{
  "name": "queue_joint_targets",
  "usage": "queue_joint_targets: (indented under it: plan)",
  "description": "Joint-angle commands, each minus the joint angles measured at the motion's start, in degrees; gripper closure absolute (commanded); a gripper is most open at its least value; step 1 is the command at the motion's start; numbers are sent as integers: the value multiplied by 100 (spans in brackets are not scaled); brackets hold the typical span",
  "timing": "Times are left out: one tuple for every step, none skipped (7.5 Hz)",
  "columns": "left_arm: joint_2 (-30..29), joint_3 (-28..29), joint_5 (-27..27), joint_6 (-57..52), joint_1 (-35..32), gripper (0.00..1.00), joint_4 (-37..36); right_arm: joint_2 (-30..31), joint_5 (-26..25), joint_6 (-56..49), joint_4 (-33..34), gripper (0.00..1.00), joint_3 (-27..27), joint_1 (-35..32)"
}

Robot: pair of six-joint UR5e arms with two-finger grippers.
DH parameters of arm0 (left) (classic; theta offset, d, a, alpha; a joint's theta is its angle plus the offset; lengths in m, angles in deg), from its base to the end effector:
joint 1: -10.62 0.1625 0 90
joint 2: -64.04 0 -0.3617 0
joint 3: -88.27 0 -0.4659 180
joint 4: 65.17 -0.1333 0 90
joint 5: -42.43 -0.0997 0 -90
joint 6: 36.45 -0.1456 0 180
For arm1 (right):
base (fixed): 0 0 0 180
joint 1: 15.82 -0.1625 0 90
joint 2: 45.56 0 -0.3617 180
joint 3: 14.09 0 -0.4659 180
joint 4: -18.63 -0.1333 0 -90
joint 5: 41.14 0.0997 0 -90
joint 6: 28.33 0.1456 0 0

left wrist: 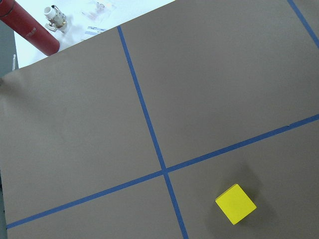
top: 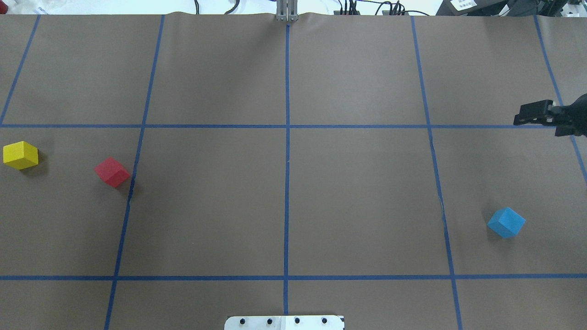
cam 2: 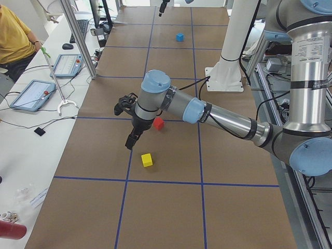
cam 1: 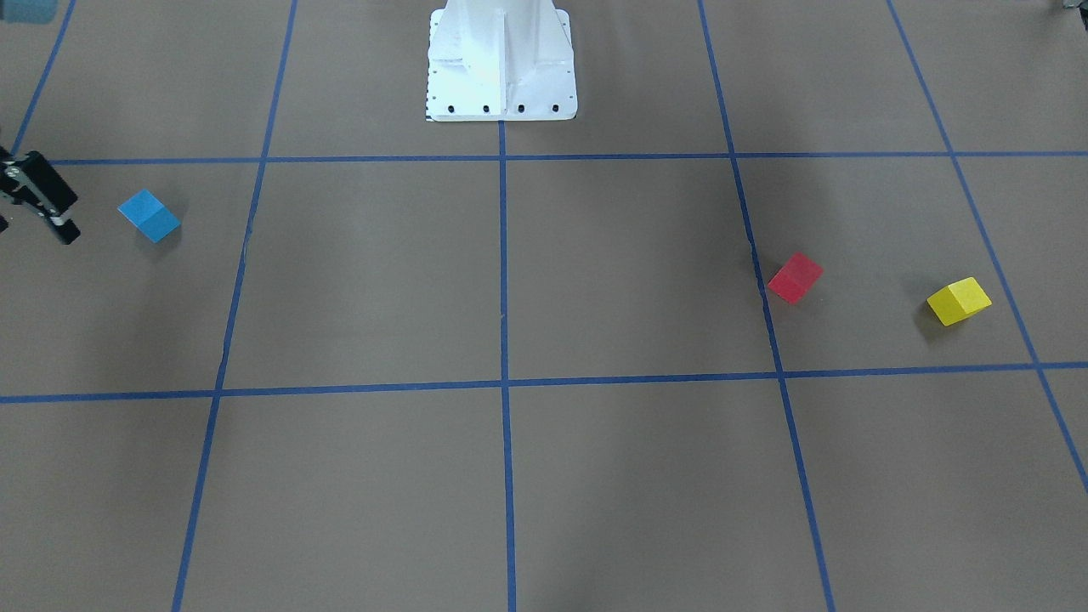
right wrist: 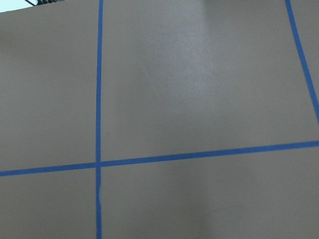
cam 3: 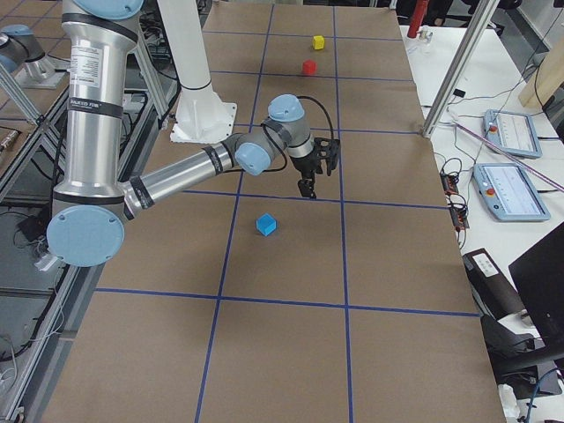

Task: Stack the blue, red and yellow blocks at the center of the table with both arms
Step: 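Lower the right gripper over the blue cube and grasp it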

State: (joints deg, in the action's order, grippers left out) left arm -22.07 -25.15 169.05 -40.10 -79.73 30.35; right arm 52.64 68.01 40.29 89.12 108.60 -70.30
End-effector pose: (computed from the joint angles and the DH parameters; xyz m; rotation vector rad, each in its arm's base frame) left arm -0.0498 -0.5541 0.4313 0.4442 0.6142 0.1945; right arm -0.2439 -0.4889 0.3571 0.2186 -0.8008 0.4162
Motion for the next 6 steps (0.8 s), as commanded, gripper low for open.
queue_joint_targets:
  plan:
    - [-20, -31, 3, 5, 0, 0, 2, 689, -1873, 1824, 8, 2, 361, 1653]
    - [-20, -49, 47, 5, 0, 0, 11, 997, -2515, 2457, 8, 2, 361, 2208]
    - [-20, -57, 213, 5, -8, 0, 11, 1191, -2974, 2985, 26, 2, 353, 2701]
    - [-11, -84, 240, 5, -9, 0, 2, 1210, -3327, 3513, 43, 3, 257, 3097]
    - [-11, -101, 249, 5, -9, 0, 2, 1202, -3661, 3910, 52, 3, 82, 3397]
    - [-11, -102, 249, 5, -9, 0, 2, 1176, -3786, 3992, 52, 3, -129, 3478]
